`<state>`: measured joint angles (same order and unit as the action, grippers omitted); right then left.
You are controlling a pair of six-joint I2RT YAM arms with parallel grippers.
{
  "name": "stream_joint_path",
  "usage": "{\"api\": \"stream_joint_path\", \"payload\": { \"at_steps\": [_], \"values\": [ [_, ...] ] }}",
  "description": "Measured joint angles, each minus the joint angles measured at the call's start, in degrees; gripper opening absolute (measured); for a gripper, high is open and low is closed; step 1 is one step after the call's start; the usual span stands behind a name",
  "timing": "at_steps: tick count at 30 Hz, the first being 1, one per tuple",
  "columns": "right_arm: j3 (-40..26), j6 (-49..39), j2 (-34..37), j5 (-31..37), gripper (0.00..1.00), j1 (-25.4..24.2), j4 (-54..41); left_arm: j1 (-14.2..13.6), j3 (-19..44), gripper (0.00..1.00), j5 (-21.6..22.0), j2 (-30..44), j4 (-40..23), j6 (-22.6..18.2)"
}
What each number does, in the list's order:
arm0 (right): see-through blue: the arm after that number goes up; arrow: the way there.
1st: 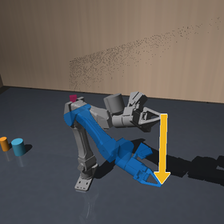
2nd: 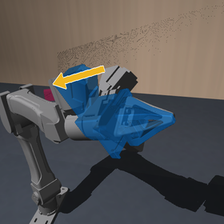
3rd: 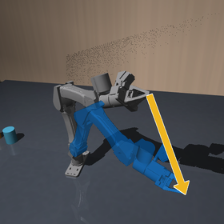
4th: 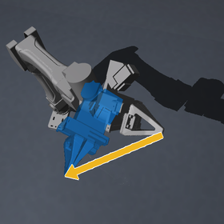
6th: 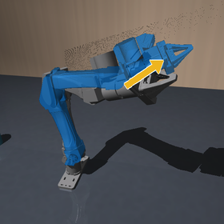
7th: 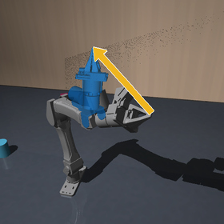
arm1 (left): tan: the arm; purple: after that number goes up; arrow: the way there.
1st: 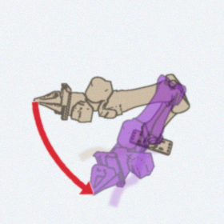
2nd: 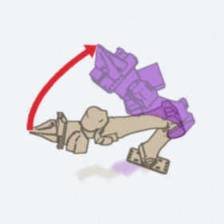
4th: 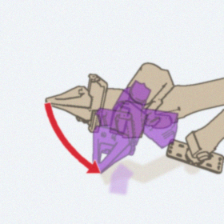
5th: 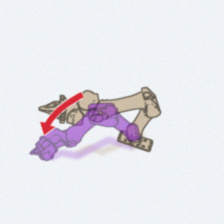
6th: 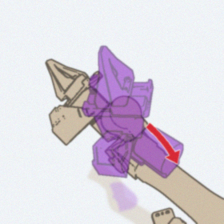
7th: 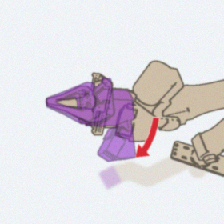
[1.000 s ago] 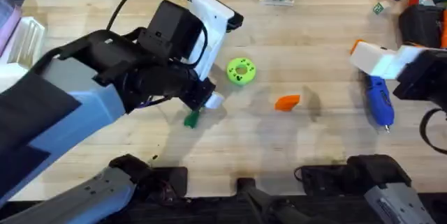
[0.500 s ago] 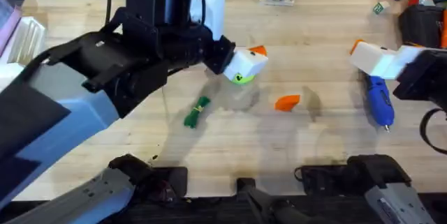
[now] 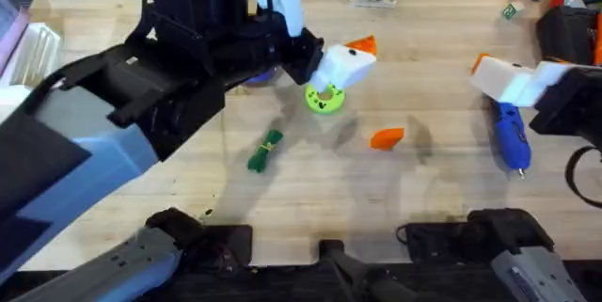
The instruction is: Pick up the gripper from the table and insert it into the empty holder that is missing its gripper. Then pick up a screw, insert it into the mounting hole, and use the screwdriver to tighten it. Finally, clean up the table by picking up the vegetable and placing it into the bucket.
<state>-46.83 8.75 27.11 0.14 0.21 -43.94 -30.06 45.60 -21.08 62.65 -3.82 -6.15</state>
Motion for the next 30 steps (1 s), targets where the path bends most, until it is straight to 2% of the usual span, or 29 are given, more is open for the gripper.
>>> {"api": "stream_joint_path", "payload": {
  "at_steps": [3,5,10,14,15,21,24,30],
  "values": [
    [0.0,0.0,0.0,0.0,0.991,0.0,0.0,0.9,0.0,0.987,1.0,-2.2,-0.1,0.0],
    [0.0,0.0,0.0,0.0,0.991,0.0,0.0,2.6,-0.2,0.987,1.4,-5.7,-0.7,0.0],
    [0.0,0.0,0.0,0.0,0.991,0.0,0.0,7.3,-3.5,0.987,1.9,-19.2,-2.6,-1.0],
    [0.0,0.0,0.0,0.0,0.99,0.0,0.0,9.8,-11.2,0.987,2.0,-30.8,0.5,-2.0],
    [0.0,0.0,0.0,0.0,0.991,0.0,0.0,11.2,-19.8,0.987,2.1,-37.7,7.5,-2.4],
    [0.0,0.0,0.0,0.0,0.99,0.0,0.0,12.8,-35.8,0.987,2.7,-47.8,19.2,-2.2],
    [0.0,0.0,0.0,0.0,0.991,0.0,0.0,14.0,-41.0,0.987,2.9,-53.3,20.6,0.1],
    [0.0,0.0,0.0,0.0,0.991,0.0,0.0,16.6,-44.5,0.987,2.7,-61.9,19.5,3.1]
  ]
}}
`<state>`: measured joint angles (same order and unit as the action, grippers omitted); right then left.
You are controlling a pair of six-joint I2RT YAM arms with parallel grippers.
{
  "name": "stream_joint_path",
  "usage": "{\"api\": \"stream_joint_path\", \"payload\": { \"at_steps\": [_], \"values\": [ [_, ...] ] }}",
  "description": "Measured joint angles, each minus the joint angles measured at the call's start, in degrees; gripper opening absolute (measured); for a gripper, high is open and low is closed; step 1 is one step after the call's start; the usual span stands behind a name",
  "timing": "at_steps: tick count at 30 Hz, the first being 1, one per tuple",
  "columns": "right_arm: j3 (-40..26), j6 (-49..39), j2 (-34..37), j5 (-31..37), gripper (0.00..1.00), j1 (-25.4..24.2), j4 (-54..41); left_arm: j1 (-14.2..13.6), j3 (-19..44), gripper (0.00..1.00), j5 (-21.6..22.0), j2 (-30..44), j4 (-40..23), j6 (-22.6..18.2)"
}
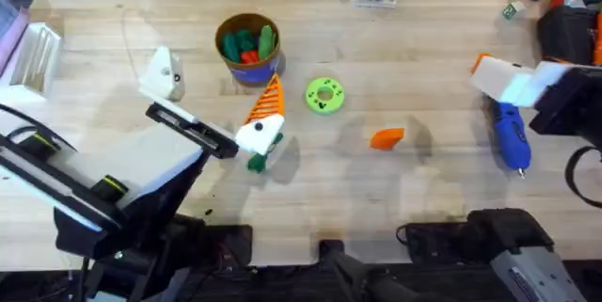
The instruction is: Pick up the gripper from the table and insert it into the empty holder that is missing its gripper. Then pick up a screw, insert it into the mounting hole, and use the screwdriver to tighten it. Finally, clean up the table by picking up the vegetable and placing it into the bucket.
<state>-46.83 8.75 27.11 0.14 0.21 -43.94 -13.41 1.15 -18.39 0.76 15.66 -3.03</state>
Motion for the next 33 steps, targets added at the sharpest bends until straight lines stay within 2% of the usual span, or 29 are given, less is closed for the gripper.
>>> {"api": "stream_joint_path", "payload": {
  "at_steps": [3,8,19,25,33],
  "values": [
    [0.0,0.0,0.0,0.0,0.991,0.0,0.0,1.0,-0.2,0.987,-0.1,-0.5,-0.6,0.7],
    [0.0,0.0,0.0,0.0,0.991,0.0,0.0,1.5,-0.2,0.985,-1.1,-0.5,-5.9,1.4],
    [0.0,0.0,0.0,0.0,0.991,0.0,0.0,1.5,-0.4,0.986,-11.3,-0.5,-19.3,1.8],
    [0.0,0.0,0.0,0.0,0.991,0.0,0.0,1.5,-0.4,0.986,-13.4,-0.5,-19.3,1.8],
    [0.0,0.0,0.0,0.0,0.992,0.0,0.0,1.5,-0.4,0.985,-13.6,-0.5,-19.3,1.8]
  ]
}}
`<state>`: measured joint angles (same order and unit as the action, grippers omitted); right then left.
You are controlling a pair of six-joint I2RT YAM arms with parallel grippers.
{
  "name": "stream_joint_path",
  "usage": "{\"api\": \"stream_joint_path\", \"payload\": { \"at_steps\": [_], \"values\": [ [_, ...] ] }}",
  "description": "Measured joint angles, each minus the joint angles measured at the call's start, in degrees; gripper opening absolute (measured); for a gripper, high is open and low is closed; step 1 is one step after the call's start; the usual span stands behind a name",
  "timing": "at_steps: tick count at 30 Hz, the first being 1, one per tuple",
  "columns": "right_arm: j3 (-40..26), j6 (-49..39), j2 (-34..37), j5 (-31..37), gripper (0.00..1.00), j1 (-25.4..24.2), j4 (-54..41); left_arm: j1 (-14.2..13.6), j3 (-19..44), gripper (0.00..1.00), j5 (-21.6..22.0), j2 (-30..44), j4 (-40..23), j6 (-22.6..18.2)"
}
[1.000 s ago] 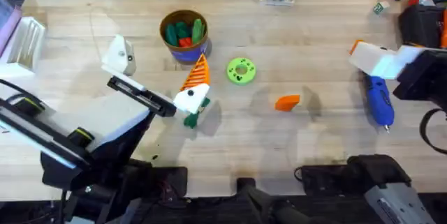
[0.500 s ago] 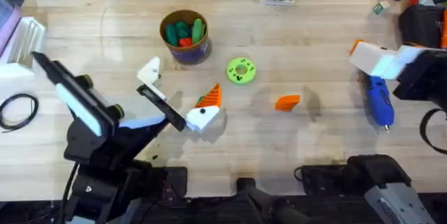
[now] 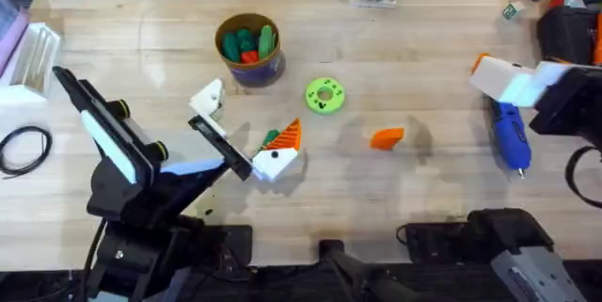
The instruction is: Pick up the gripper from the table and insert it into the empty holder that is missing its gripper. Then pick up a screw, insert it into the mounting hole, and use the screwdriver to tighten it. Finally, clean up the table by picking up the vegetable and placing it into the bucket.
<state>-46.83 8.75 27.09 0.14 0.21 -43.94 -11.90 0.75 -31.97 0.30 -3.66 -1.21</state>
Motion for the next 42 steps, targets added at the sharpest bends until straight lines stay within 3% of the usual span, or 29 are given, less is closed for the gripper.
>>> {"api": "stream_joint_path", "payload": {
  "at_steps": [20,29,32,36,42],
  "values": [
    [0.0,0.0,0.0,0.0,0.991,0.0,0.0,0.0,0.0,0.987,-0.3,0.0,0.0,0.0],
    [-0.1,-0.1,0.4,-0.1,0.991,0.0,2.3,0.0,0.0,0.985,-9.9,0.0,-0.5,4.6],
    [-0.6,-2.3,3.6,-2.2,0.991,0.0,3.1,0.0,0.0,0.985,-12.3,0.0,-0.7,5.5],
    [-2.6,-6.4,13.3,-6.6,0.992,1.8,1.0,0.0,0.0,0.985,-13.9,0.0,-0.8,6.2],
    [-10.8,-16.7,26.4,-6.5,0.991,12.5,-13.2,0.0,0.0,0.985,-14.8,0.0,-0.9,6.5]
  ]
}}
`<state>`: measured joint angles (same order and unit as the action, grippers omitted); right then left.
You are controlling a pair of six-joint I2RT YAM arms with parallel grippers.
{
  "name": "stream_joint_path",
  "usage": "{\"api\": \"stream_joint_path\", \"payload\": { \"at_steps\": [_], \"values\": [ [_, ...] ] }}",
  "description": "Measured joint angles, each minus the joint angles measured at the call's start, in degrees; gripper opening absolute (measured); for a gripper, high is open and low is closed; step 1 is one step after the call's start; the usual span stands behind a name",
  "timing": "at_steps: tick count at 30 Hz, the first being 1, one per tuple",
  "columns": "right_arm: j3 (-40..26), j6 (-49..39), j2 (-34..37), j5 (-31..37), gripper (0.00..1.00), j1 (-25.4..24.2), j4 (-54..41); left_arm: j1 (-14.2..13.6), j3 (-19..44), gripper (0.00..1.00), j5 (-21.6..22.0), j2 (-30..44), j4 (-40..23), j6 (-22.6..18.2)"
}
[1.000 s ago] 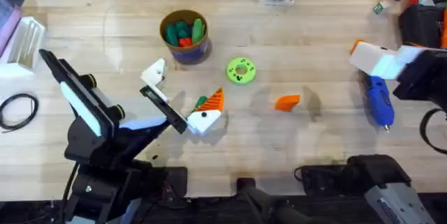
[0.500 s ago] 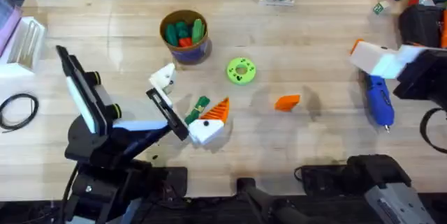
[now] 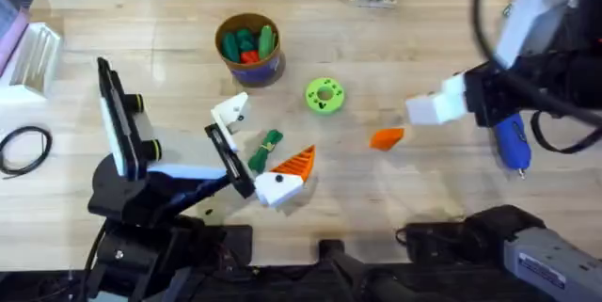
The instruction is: Pick up the gripper from the table and insert it into the empty holder that is missing its gripper. Then pick up a screw, insert it into the mounting hole, and use the screwdriver to tighten it. Finally, clean up the table by picking up the vegetable and placing it into the bucket.
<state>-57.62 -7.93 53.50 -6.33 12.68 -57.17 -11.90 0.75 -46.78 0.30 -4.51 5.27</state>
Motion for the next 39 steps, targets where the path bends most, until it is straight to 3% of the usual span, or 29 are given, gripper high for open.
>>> {"api": "stream_joint_path", "payload": {
  "at_steps": [6,13,28,35,39],
  "values": [
    [-2.9,-6.5,7.7,6.7,0.992,11.6,-4.4,0.0,0.0,0.986,-0.2,0.0,0.0,0.2],
    [-3.0,-17.6,14.0,8.0,0.991,19.2,-10.7,0.0,0.0,0.987,-0.2,0.0,0.0,0.2],
    [1.8,-24.9,21.6,8.0,0.965,20.6,-3.4,0.0,0.0,0.988,-0.2,0.0,0.0,0.2],
    [3.0,-25.2,21.9,8.0,0.77,20.6,-2.6,0.0,0.0,0.987,-0.2,0.0,0.0,0.2],
    [3.7,-25.4,21.9,8.0,0.398,20.2,-1.7,0.0,0.0,0.986,-0.2,0.0,0.0,0.3]
  ]
}}
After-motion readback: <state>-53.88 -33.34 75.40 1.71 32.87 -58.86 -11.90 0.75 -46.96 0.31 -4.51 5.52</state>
